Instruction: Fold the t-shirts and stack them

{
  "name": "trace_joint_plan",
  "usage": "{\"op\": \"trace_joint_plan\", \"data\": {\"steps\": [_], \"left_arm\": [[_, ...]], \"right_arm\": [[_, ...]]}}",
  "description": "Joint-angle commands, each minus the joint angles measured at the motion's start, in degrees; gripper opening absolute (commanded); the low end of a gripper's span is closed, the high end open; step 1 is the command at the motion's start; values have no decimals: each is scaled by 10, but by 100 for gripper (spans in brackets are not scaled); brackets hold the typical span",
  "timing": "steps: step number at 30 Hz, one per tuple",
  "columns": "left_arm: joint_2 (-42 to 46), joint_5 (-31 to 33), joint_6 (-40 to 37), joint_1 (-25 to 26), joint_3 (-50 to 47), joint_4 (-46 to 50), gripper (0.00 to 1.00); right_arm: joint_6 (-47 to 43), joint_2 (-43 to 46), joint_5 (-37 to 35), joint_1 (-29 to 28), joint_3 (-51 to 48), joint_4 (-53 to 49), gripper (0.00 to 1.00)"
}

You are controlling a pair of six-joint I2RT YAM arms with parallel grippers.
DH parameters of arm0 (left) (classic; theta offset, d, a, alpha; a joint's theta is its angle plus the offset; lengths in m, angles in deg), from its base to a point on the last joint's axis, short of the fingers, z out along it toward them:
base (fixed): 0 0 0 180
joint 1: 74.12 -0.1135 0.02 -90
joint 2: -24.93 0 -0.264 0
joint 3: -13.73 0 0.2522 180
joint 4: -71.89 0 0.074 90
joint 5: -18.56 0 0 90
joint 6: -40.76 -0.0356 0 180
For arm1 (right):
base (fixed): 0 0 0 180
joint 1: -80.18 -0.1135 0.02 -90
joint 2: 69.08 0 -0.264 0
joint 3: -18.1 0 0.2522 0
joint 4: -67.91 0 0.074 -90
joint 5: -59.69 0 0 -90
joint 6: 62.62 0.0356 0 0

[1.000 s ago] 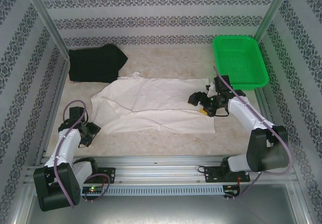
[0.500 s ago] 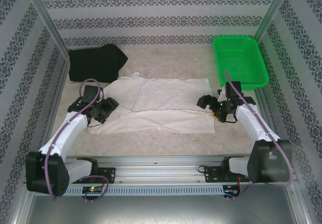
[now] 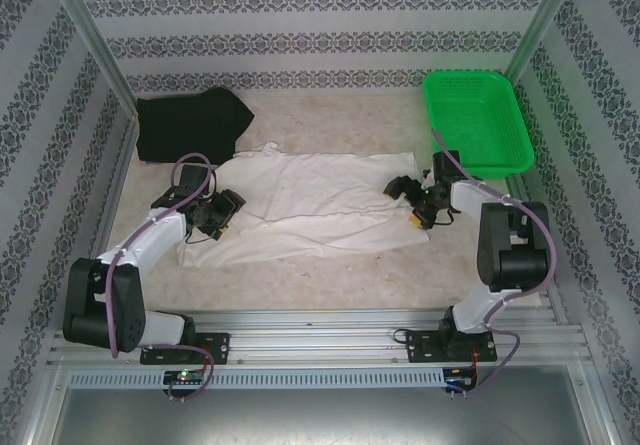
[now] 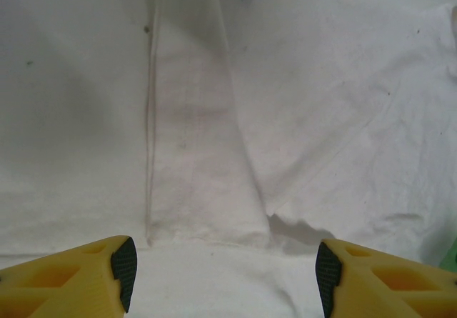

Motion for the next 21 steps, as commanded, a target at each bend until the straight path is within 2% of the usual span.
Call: {"op": "trace_joint_plan", "data": {"steps": [1, 6, 11, 15, 21], "left_arm": [[-8, 10, -5, 5, 24, -8, 68], [-5, 19, -12, 0, 23, 3, 68], [0, 29, -2, -1, -2, -14, 68], [-1, 33, 6, 0, -16, -26, 68], [11, 34, 4, -1, -13, -16, 69]], "right_arm": [[9, -26, -30, 15, 28, -2, 98], [-11, 22, -70, 44, 40, -122, 98], [-11, 100, -48, 46, 21, -124, 98], [19, 77, -9, 27, 31, -91, 98], [57, 20, -5, 9, 38, -60, 98]]}}
